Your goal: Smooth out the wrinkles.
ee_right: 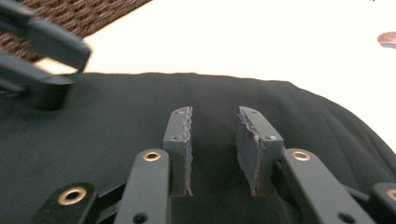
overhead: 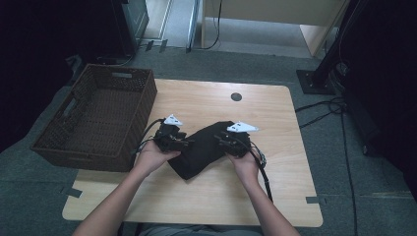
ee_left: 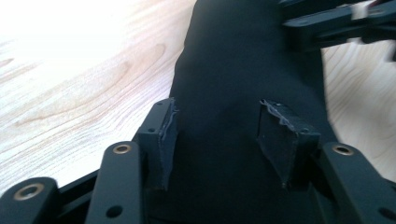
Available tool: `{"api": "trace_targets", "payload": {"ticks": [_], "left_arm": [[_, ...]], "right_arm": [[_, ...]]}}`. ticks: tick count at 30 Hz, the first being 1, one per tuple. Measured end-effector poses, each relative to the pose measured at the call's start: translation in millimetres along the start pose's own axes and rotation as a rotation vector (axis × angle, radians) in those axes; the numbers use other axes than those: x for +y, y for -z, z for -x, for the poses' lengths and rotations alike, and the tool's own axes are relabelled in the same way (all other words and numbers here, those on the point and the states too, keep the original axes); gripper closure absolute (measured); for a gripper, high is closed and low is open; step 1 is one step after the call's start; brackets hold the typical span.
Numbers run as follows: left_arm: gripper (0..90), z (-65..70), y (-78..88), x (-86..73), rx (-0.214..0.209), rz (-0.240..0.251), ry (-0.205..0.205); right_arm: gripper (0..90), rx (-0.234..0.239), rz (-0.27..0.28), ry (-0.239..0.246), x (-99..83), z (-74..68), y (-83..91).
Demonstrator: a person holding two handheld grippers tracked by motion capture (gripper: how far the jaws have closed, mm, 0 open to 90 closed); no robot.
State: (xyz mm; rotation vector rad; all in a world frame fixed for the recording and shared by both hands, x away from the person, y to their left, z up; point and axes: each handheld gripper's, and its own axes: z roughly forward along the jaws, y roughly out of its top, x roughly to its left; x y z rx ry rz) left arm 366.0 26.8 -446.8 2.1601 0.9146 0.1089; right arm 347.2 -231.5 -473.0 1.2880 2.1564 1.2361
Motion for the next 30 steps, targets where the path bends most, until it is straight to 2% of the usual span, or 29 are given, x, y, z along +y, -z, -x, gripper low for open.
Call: {"api": "trace_targets", "payload": {"ticks": [4,7,9,12,15,20,24,25,26,27,28,29,30], "left_arm": [[53.2,6.0,1.7,-5.8,-0.032,-0.009,0.011],[54.1,9.0,-3.0,-14.6,-0.033,-0.037,0.006],[54.5,10.7,-5.4,-20.5,-0.026,-0.048,0.008],[54.7,14.9,-6.4,-27.8,-0.001,-0.026,0.005],[55.5,18.4,-5.4,-32.9,0.019,-0.028,-0.015],[56.8,20.9,-4.6,-40.4,0.012,-0.019,0.009],[57.0,23.2,-2.7,-44.5,0.006,-0.02,0.001],[57.0,23.2,-2.4,-45.3,0.003,-0.017,0.001],[56.9,22.9,-2.2,-45.8,0.001,-0.014,0.003],[56.9,22.5,-2.0,-46.3,-0.001,-0.008,0.006],[56.7,22.4,-2.5,-46.6,-0.004,-0.003,0.01],[56.2,22.0,-2.5,-46.2,-0.01,-0.002,0.015],[55.0,21.3,-2.0,-45.4,-0.023,-0.004,0.021]], "right_arm": [[66.9,-0.015,-0.007,0.001,7.5,4.5,-10.7],[66.7,-0.02,-0.03,0.011,8.3,5.3,-18.1],[64.9,-0.024,-0.054,0.01,6.2,6.8,-21.6],[57.9,-0.021,-0.069,0.018,0.0,10.8,-24.2],[55.8,-0.015,-0.068,0.004,-5.2,16.6,-22.8],[54.3,-0.023,-0.075,0.014,-9.7,23.5,-16.5],[51.8,-0.019,-0.073,0.022,-14.0,29.8,-12.4],[53.2,-0.052,-0.087,0.034,-14.4,30.6,-10.9],[51.9,-0.086,-0.106,0.066,-15.5,33.5,-9.8],[52.4,-0.096,-0.108,0.064,-17.2,36.5,-9.1],[54.4,-0.073,-0.105,0.016,-19.9,42.0,-7.2],[55.2,-0.07,-0.113,0.003,-21.3,43.7,-5.9],[55.3,-0.073,-0.113,0.014,-22.3,43.7,-5.2]]}}
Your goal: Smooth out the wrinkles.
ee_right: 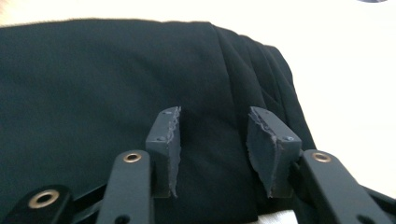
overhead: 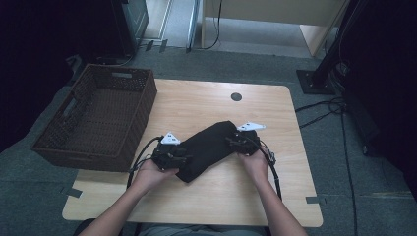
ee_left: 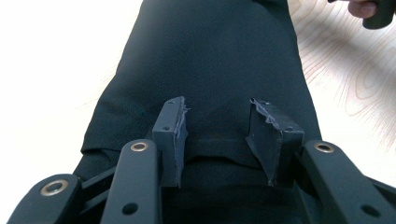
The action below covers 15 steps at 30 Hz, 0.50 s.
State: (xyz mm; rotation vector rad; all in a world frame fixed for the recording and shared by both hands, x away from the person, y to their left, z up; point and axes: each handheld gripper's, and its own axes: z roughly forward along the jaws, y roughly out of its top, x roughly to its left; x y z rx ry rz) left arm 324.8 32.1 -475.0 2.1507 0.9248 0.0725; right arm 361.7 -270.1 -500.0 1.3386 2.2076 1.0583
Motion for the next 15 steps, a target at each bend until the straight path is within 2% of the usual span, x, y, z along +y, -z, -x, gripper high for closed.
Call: {"api": "trace_targets", "payload": {"ticks": [2,4,8,12,15], "left_arm": [[52.7,-0.6,1.1,0.6,-0.011,0.002,0.006],[51.6,-0.9,3.0,1.1,-0.018,0.0,0.008],[48.1,-0.9,9.9,8.5,-0.028,0.009,-0.002],[48.7,-4.3,15.6,19.0,-0.022,0.015,-0.006],[47.8,-8.4,19.7,26.7,-0.014,0.024,-0.009]], "right_arm": [[54.1,-0.009,-0.002,0.014,-0.1,-1.1,0.8],[49.6,-0.008,-0.003,0.003,0.2,1.2,1.5],[52.2,0.017,0.02,-0.051,4.2,2.3,10.7],[54.9,0.017,0.032,-0.012,10.5,-9.1,18.0],[55.3,0.028,0.047,-0.015,12.3,-16.2,20.6]]}}
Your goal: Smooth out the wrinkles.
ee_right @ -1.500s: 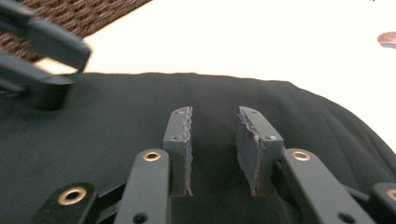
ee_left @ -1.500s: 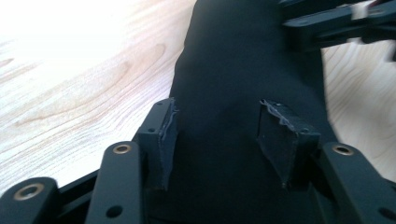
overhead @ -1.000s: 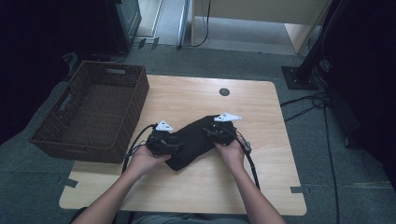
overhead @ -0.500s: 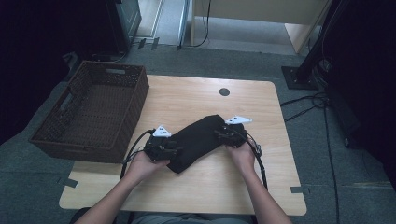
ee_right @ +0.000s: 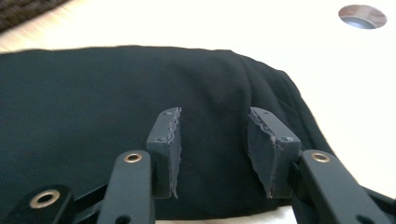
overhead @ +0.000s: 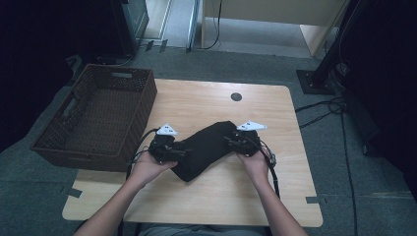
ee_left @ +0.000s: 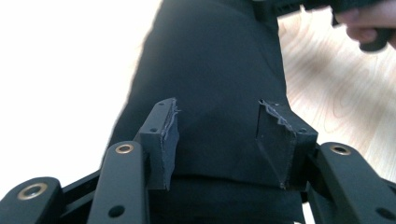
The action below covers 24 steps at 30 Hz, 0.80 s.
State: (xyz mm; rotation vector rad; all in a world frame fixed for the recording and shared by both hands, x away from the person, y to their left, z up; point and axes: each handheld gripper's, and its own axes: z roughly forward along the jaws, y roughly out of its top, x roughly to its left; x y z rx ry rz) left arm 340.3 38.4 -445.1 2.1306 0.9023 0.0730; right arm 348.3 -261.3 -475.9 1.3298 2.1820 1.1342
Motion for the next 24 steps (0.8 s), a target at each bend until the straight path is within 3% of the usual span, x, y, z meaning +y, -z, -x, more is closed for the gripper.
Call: {"api": "trace_targets", "payload": {"ticks": [8,11,16,18,20,24], "left_arm": [[45.5,-22.6,-6.5,22.4,0.013,-0.001,0.009],[45.3,-30.9,-16.4,25.4,0.015,-0.009,0.013],[46.1,-40.7,-32.9,23.6,-0.017,-0.037,0.029],[47.6,-40.7,-40.1,21.3,-0.035,-0.072,0.028],[48.6,-37.7,-44.4,18.7,-0.056,-0.074,0.032],[48.7,-30.1,-49.1,15.2,-0.049,-0.082,0.018]], "right_arm": [[55.8,0.043,0.028,0.005,4.0,-19.4,1.7],[55.8,0.06,0.021,0.013,3.2,-29.0,-2.1],[51.7,0.081,0.023,0.017,-1.8,-40.2,-10.9],[51.3,0.078,0.003,0.034,-4.7,-43.5,-14.8],[51.4,0.073,0.0,0.039,-8.7,-43.6,-18.2],[51.8,0.08,0.013,0.033,-14.8,-42.0,-18.4]]}}
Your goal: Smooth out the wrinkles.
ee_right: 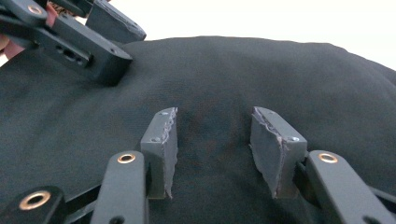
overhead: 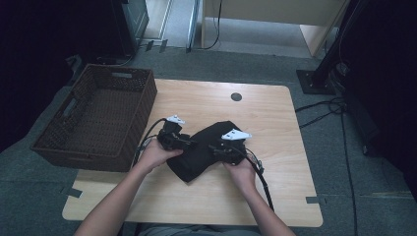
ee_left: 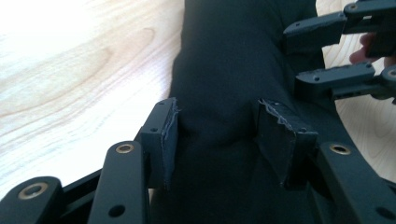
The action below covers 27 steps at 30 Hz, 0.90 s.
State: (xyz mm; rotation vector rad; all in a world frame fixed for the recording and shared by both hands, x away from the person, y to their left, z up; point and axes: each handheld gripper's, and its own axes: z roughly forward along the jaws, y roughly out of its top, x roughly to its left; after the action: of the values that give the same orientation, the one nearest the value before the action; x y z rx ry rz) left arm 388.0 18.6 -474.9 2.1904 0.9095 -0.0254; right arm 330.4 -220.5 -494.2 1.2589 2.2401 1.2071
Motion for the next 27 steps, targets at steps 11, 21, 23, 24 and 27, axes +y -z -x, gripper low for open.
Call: {"api": "trace_targets", "payload": {"ticks": [11,21,23,24,27], "left_arm": [[48.1,25.6,-3.0,-14.1,0.004,0.007,-0.006],[47.3,45.8,-6.2,-21.6,0.003,0.019,-0.01],[47.2,48.1,-6.4,-22.3,0.004,0.018,-0.01],[47.2,49.3,-6.5,-22.9,0.002,0.021,-0.006],[47.1,53.9,-6.1,-25.0,-0.003,0.014,-0.009]], "right_arm": [[52.1,0.003,0.004,0.019,-15.3,0.2,10.3],[52.6,-0.003,-0.001,0.005,-28.4,1.3,23.0],[52.6,-0.006,0.0,0.011,-30.8,0.8,24.6],[52.6,-0.003,0.0,0.007,-31.7,0.4,25.6],[52.6,-0.001,-0.006,0.007,-34.4,-0.7,29.3]]}}
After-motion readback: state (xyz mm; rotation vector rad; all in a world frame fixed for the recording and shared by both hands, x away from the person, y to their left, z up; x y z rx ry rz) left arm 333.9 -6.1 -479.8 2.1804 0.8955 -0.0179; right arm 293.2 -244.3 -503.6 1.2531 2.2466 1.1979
